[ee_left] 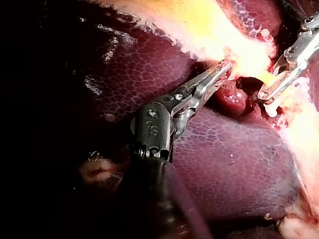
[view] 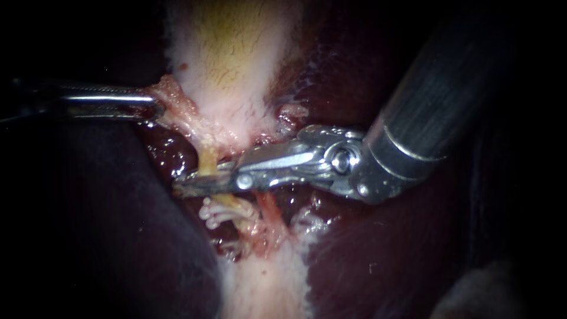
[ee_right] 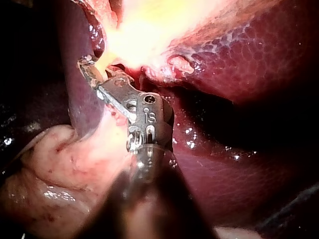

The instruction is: Going back third clip left tube

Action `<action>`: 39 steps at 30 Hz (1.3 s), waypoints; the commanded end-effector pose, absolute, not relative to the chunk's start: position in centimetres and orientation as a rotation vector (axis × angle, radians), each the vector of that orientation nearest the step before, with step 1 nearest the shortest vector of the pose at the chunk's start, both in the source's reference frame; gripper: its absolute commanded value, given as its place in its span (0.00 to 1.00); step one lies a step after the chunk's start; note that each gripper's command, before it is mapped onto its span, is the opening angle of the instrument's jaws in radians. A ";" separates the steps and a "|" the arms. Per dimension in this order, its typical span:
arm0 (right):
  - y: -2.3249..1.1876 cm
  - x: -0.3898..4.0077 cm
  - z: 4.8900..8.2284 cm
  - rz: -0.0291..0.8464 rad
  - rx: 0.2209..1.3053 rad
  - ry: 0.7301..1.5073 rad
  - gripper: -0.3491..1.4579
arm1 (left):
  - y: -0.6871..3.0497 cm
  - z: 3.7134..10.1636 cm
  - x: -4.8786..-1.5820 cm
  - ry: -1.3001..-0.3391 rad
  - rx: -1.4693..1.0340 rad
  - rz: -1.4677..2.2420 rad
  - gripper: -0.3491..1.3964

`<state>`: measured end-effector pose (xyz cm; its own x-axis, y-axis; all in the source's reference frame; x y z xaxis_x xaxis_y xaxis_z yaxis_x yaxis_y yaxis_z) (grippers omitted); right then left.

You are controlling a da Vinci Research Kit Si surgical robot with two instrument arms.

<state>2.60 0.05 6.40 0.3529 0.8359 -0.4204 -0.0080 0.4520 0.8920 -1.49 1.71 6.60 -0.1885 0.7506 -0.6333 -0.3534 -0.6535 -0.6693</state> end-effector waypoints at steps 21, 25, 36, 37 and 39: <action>-0.04 2.72 6.78 0.613 0.902 1.205 0.47 | 1.70 6.60 -1.49 -0.490 -1.331 1.917 0.00; 0.02 2.69 6.93 0.591 0.819 1.219 0.47 | 1.69 6.61 -1.49 -0.489 -1.331 1.917 0.00; 0.07 2.53 7.11 0.500 0.687 1.243 0.47 | 1.67 6.63 -1.51 -0.486 -1.331 1.918 0.00; 0.06 2.51 7.11 0.483 0.668 1.248 0.47 | 1.67 6.63 -1.51 -0.486 -1.331 1.918 0.00; 0.06 2.45 7.11 0.472 0.641 1.253 0.47 | 1.67 6.63 -1.51 -0.486 -1.331 1.918 0.00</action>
